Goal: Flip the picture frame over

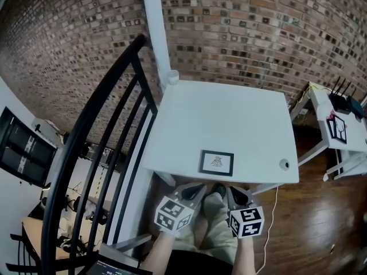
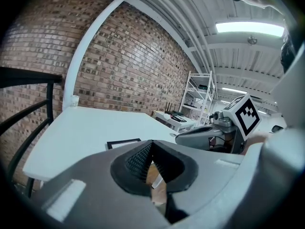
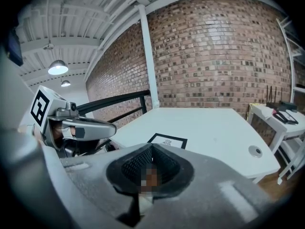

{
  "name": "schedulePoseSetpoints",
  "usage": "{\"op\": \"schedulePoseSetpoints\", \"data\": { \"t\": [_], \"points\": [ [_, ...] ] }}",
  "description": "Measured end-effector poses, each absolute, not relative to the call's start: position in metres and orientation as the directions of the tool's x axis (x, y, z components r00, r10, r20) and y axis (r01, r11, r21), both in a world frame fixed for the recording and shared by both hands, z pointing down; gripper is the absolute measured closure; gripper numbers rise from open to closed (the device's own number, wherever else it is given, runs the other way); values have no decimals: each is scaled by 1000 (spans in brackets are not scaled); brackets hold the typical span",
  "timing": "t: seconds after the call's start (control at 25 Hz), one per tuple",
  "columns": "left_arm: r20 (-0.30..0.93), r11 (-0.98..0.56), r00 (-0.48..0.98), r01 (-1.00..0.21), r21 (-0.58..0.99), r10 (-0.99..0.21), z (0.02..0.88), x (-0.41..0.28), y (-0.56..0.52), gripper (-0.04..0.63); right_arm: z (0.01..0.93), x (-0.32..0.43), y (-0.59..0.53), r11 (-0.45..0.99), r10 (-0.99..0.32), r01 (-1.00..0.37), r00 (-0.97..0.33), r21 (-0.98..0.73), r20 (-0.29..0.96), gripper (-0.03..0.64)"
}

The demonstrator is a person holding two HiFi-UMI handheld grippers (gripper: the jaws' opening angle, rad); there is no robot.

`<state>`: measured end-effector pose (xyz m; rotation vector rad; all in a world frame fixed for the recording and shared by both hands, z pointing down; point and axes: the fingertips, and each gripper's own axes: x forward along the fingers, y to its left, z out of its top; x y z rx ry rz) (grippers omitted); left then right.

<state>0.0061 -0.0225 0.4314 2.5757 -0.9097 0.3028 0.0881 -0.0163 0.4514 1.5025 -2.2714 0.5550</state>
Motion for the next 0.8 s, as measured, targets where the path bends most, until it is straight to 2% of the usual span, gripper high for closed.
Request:
{"op": "schedulePoseSetpoints", "data": {
  "t": [0.8],
  "points": [
    [385, -680, 755, -651, 337, -531, 469, 2, -32, 580, 494, 91, -22, 352, -731, -922, -378, -160, 568, 624]
  ]
}}
